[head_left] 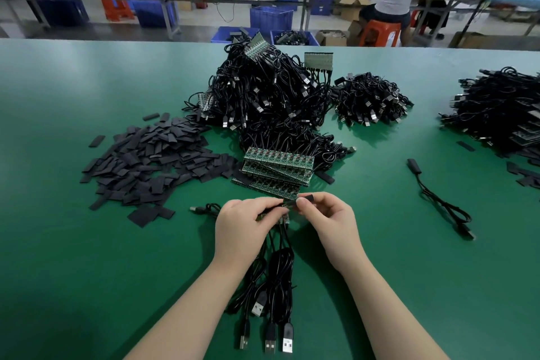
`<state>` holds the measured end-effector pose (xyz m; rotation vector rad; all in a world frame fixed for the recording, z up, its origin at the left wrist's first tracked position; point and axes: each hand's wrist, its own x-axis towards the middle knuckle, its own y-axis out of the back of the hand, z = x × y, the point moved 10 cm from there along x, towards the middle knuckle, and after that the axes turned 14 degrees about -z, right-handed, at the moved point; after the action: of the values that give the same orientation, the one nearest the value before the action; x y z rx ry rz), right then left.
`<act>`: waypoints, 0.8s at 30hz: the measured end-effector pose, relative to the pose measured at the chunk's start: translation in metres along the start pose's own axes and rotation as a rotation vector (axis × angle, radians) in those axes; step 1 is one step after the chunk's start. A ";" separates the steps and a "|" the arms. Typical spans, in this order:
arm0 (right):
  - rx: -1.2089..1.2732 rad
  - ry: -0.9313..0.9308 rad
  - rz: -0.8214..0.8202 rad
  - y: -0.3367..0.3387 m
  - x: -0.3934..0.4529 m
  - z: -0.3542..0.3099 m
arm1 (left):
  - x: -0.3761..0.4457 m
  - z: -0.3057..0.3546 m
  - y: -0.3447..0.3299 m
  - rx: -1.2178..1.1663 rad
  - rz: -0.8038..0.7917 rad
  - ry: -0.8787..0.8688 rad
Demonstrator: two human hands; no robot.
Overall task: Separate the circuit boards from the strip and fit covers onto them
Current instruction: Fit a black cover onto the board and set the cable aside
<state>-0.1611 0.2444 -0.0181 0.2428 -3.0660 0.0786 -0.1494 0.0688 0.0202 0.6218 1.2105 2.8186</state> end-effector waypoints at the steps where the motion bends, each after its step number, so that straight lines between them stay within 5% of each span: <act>1: 0.003 0.005 -0.011 -0.002 0.000 0.000 | 0.000 0.003 0.000 0.018 0.007 -0.035; 24: -0.121 0.013 -0.029 -0.009 0.000 -0.001 | -0.004 0.023 -0.003 0.103 0.042 -0.228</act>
<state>-0.1600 0.2357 -0.0165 0.2783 -3.0389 -0.1057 -0.1379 0.0868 0.0309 0.9544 1.3179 2.6385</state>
